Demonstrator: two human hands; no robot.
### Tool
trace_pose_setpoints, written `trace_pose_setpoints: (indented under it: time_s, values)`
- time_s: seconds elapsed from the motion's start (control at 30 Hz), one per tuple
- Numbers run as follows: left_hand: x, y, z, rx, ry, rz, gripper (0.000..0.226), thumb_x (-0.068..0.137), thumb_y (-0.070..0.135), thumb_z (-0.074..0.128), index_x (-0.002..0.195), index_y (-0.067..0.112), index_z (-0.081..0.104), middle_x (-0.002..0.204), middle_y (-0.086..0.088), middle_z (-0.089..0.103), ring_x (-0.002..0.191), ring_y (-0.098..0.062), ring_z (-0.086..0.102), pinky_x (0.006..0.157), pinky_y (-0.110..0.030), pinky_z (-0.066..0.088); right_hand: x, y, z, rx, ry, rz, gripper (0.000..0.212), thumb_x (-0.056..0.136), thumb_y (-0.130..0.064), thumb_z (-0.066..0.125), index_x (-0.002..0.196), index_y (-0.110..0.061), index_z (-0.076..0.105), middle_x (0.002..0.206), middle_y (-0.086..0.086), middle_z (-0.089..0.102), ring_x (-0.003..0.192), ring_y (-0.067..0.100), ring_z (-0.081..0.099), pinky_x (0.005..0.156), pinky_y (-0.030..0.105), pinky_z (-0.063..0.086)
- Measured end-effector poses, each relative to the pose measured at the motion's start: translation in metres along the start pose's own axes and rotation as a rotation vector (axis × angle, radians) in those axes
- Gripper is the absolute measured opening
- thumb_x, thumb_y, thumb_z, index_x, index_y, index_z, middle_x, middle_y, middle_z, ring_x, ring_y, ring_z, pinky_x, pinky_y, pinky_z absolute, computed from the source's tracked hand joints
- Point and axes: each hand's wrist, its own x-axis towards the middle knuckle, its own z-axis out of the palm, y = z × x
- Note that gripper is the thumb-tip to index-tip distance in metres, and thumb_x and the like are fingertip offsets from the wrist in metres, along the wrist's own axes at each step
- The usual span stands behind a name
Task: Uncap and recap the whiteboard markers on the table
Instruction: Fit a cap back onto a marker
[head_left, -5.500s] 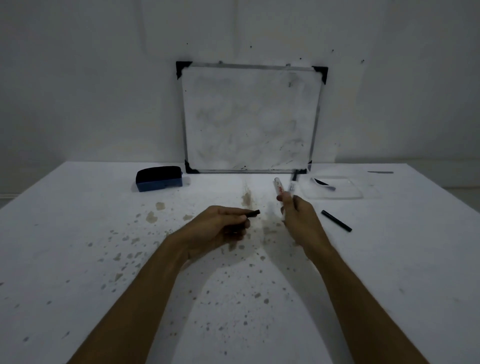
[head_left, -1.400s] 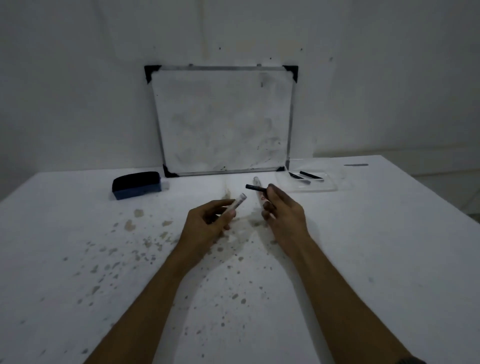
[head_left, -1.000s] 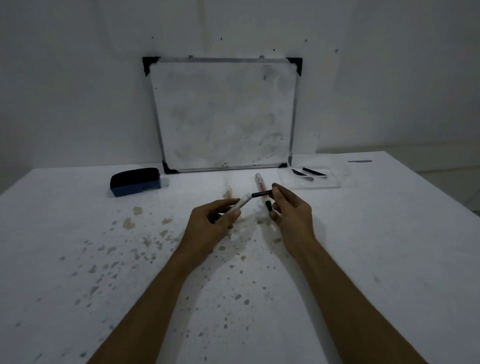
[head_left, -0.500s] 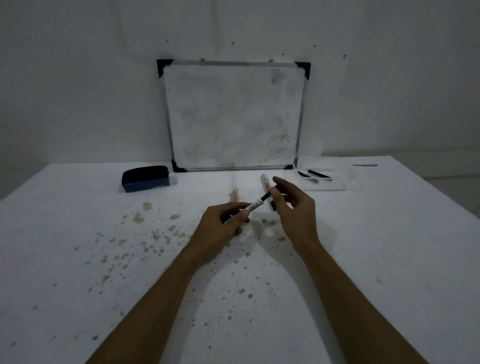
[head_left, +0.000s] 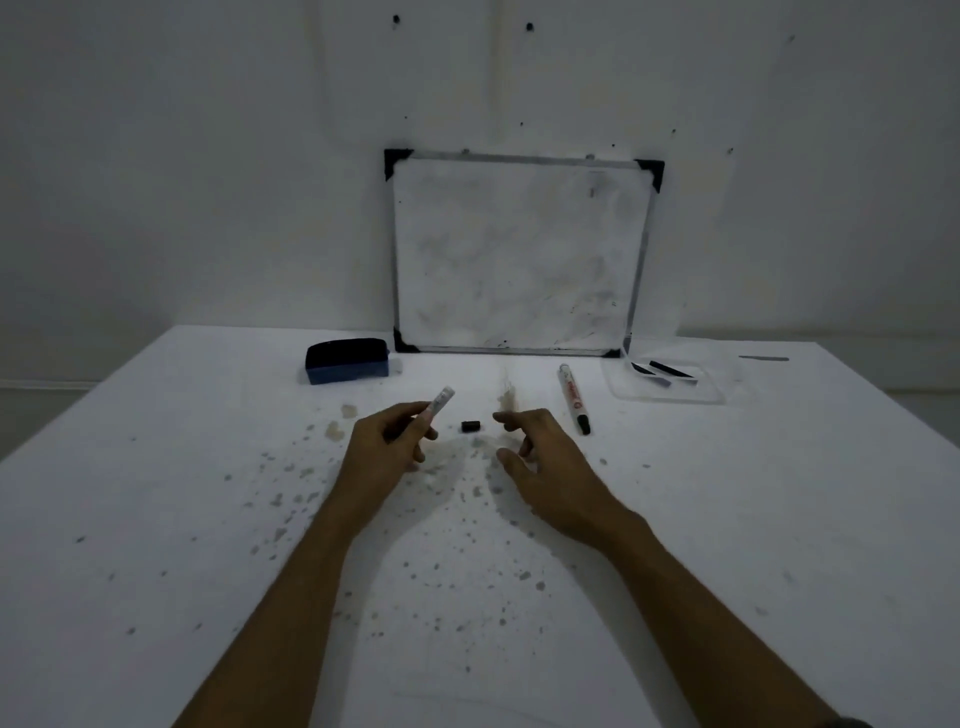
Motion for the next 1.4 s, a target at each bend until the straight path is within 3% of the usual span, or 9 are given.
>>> trace_pose_setpoints:
  time_s: [0.2, 0.3, 0.4, 0.5, 0.67, 0.77, 0.9, 1.27, 1.4]
  values:
    - [0.011, -0.005, 0.013, 0.042, -0.047, -0.018, 0.026, 0.102, 0.031, 0.061, 0.12, 0.015, 0.07, 0.088, -0.003, 0.077, 0.065, -0.015, 0.066, 0.059, -0.029, 0.055, 0.049, -0.014, 0.026, -0.225, 0.049, -0.015, 0.047, 0.101, -0.03, 0.059, 0.147, -0.017, 0.052, 0.139, 0.009, 0.054, 0.118, 0.025, 0.061, 0.099, 0.035, 0.051]
    - [0.014, -0.009, 0.013, 0.041, -0.012, -0.02, 0.025, 0.102, 0.028, 0.061, 0.121, 0.014, 0.069, 0.088, -0.004, 0.076, 0.061, -0.013, 0.064, 0.056, -0.026, 0.054, 0.055, -0.014, 0.036, -0.297, 0.055, 0.013, 0.037, 0.1, -0.032, 0.06, 0.134, -0.02, 0.064, 0.127, 0.01, 0.061, 0.112, 0.024, 0.062, 0.093, 0.034, 0.053]
    - [0.013, -0.006, 0.015, 0.032, 0.063, 0.024, 0.022, 0.103, 0.027, 0.06, 0.12, 0.016, 0.068, 0.087, -0.002, 0.075, 0.055, -0.004, 0.061, 0.052, -0.02, 0.052, 0.051, -0.007, 0.03, -0.255, 0.046, 0.026, 0.026, 0.099, -0.034, 0.063, 0.12, -0.022, 0.07, 0.116, 0.003, 0.062, 0.101, 0.017, 0.064, 0.083, 0.021, 0.049]
    - [0.009, 0.003, 0.022, 0.026, 0.061, 0.061, 0.021, 0.103, 0.028, 0.06, 0.12, 0.018, 0.068, 0.087, -0.002, 0.075, 0.055, -0.003, 0.061, 0.051, -0.015, 0.048, 0.034, -0.003, 0.004, -0.006, 0.055, 0.139, 0.023, 0.1, -0.035, 0.062, 0.12, -0.027, 0.068, 0.112, -0.008, 0.065, 0.094, 0.006, 0.064, 0.077, 0.014, 0.047]
    - [-0.007, 0.012, 0.043, -0.015, -0.101, 0.06, 0.02, 0.103, 0.029, 0.059, 0.12, 0.023, 0.068, 0.087, -0.001, 0.075, 0.059, -0.011, 0.063, 0.054, -0.022, 0.053, 0.013, 0.004, -0.02, 0.569, 0.176, 0.247, 0.023, 0.104, -0.029, 0.058, 0.121, -0.028, 0.072, 0.1, -0.005, 0.074, 0.082, 0.006, 0.067, 0.068, 0.021, 0.051]
    - [-0.016, 0.007, 0.053, -0.003, -0.22, 0.055, 0.019, 0.103, 0.028, 0.06, 0.119, 0.024, 0.068, 0.089, -0.002, 0.075, 0.06, -0.016, 0.064, 0.058, -0.03, 0.059, 0.015, 0.006, -0.016, 0.873, 0.222, 0.35, 0.022, 0.101, -0.023, 0.063, 0.12, -0.015, 0.072, 0.108, 0.003, 0.078, 0.087, 0.015, 0.07, 0.077, 0.029, 0.054]
    - [-0.018, 0.006, 0.053, -0.001, -0.201, 0.077, 0.02, 0.101, 0.029, 0.061, 0.12, 0.025, 0.068, 0.089, -0.001, 0.076, 0.06, -0.023, 0.067, 0.059, -0.038, 0.063, 0.018, 0.012, -0.015, 1.014, 0.212, 0.386, 0.025, 0.101, -0.022, 0.062, 0.121, -0.01, 0.071, 0.114, 0.006, 0.078, 0.093, 0.021, 0.073, 0.086, 0.035, 0.054]
    - [-0.016, 0.0, 0.05, 0.111, -0.201, 0.116, 0.022, 0.097, 0.033, 0.069, 0.118, 0.031, 0.071, 0.09, 0.002, 0.076, 0.062, -0.012, 0.069, 0.058, -0.021, 0.057, 0.018, 0.012, -0.015, 0.903, 0.201, 0.338, 0.022, 0.099, -0.02, 0.066, 0.117, -0.012, 0.075, 0.109, 0.006, 0.08, 0.094, 0.024, 0.076, 0.081, 0.033, 0.058]
    - [-0.016, 0.0, 0.052, 0.162, -0.182, 0.095, 0.022, 0.1, 0.032, 0.064, 0.12, 0.028, 0.071, 0.086, 0.006, 0.077, 0.064, -0.009, 0.069, 0.058, -0.023, 0.059, 0.016, 0.01, -0.014, 0.699, 0.257, 0.244, 0.021, 0.098, -0.019, 0.068, 0.116, -0.014, 0.075, 0.104, 0.001, 0.081, 0.092, 0.02, 0.078, 0.081, 0.033, 0.062]
